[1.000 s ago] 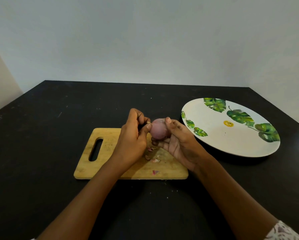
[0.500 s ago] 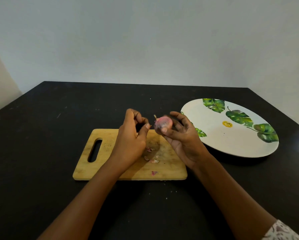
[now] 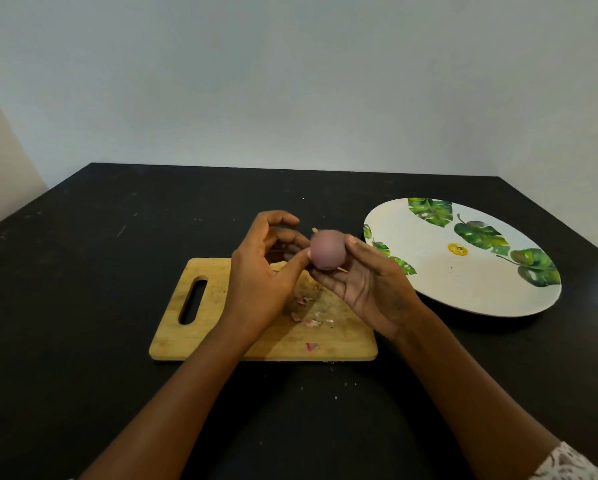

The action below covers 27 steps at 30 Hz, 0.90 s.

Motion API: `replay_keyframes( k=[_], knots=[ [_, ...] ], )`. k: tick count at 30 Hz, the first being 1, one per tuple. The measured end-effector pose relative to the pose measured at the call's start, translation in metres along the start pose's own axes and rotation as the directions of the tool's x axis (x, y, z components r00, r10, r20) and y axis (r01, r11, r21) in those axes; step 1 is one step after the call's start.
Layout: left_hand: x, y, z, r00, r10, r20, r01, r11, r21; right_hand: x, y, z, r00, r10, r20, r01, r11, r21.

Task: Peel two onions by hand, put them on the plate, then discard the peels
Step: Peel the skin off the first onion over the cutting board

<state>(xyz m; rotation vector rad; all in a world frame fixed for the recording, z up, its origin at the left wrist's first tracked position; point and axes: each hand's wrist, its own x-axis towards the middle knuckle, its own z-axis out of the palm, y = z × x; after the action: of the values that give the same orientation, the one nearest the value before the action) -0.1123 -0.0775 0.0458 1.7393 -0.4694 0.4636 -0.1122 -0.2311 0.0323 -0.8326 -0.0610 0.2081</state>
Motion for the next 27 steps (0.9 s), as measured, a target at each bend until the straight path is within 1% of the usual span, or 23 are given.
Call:
replay_keyframes(
  k=[3, 9, 11, 14, 19, 27],
  knots=[
    [-0.0009, 0.0005, -0.0002, 0.999, 0.029, 0.02, -0.029, 1.0, -0.009, -0.0005, 0.0003, 0.0013, 1.0, 0.017, -0.006, -0.017, 1.0, -0.008],
    [-0.0028, -0.0037, 0.001, 0.992, 0.1, 0.072, -0.11, 0.983, 0.147, -0.0029, 0.0004, 0.0043, 1.0, 0.017, -0.004, -0.017, 0.999, -0.033],
    [-0.0027, -0.0039, 0.001, 0.991, 0.107, 0.08, -0.119, 0.978, 0.17, -0.0029, 0.0007, 0.0037, 1.0, 0.022, 0.001, -0.022, 0.999, -0.042],
    [-0.0022, -0.0026, 0.0015, 0.992, 0.106, 0.074, -0.115, 0.983, 0.141, -0.0025, 0.0004, 0.0024, 1.0, 0.02, 0.014, -0.02, 0.999, -0.05],
    [-0.0007, -0.002, -0.0016, 0.997, 0.073, 0.008, -0.073, 0.996, 0.052, -0.0022, 0.0015, 0.0005, 0.998, 0.015, 0.059, -0.012, 0.998, -0.059],
    [0.0004, -0.0056, -0.0005, 0.998, 0.043, 0.047, -0.047, 0.995, 0.089, -0.002, 0.0003, 0.0006, 1.0, 0.003, 0.026, 0.0, 0.996, -0.089]
  ],
)
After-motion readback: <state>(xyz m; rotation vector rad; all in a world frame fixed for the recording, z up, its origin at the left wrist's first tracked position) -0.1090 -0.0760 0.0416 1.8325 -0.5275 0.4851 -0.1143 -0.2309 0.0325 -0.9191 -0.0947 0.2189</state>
